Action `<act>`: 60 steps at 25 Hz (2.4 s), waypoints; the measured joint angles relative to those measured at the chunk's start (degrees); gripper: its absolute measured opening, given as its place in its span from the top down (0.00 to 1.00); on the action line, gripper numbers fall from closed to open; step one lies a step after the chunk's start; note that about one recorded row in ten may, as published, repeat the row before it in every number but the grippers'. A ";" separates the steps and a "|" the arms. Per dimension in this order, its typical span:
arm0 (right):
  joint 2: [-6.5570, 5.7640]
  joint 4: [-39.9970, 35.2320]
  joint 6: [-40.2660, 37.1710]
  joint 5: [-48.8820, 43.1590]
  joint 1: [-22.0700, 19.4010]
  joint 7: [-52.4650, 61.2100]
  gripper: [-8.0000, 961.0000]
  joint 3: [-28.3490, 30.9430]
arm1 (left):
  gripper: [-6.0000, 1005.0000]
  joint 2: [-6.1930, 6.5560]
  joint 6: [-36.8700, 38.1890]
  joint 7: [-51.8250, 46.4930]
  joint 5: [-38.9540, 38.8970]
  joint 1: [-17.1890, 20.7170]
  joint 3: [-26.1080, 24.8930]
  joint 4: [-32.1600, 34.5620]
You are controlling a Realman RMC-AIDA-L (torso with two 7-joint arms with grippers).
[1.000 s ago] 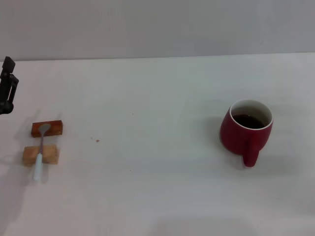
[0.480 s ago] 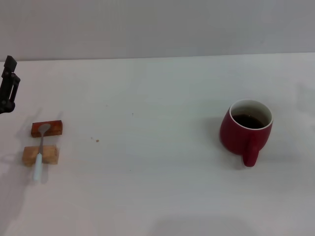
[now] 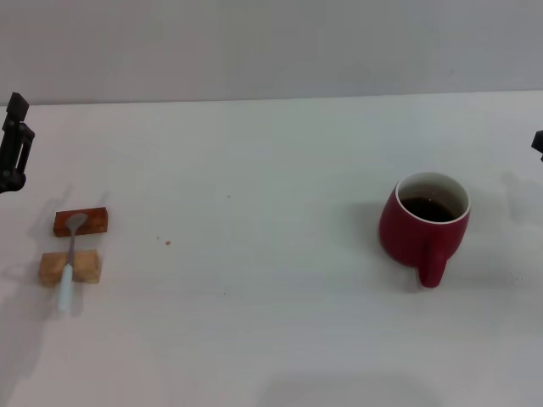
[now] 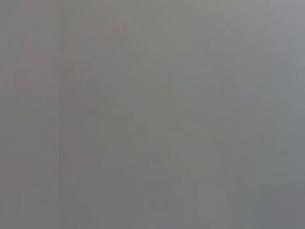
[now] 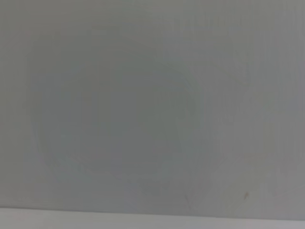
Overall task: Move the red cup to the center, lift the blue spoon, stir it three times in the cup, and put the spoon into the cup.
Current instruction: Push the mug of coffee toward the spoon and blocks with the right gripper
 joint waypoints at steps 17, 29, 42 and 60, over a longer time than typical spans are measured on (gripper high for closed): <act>0.70 -0.74 -1.26 -1.05 -1.23 -3.20 0.99 -0.44 | 0.45 0.03 0.31 0.07 0.00 0.33 0.01 0.22; 1.47 -0.31 -0.81 -4.89 -0.61 -4.98 0.99 -0.51 | 0.45 0.30 0.20 0.10 0.00 0.20 -0.12 -0.15; 2.19 0.39 -0.29 -8.37 -0.19 -5.89 0.99 -0.51 | 0.45 0.45 0.42 0.06 0.00 0.09 0.01 -0.28; 2.22 1.51 0.09 -11.65 1.65 -5.94 0.99 -4.29 | 0.45 0.12 1.73 0.00 0.00 0.42 0.63 -0.18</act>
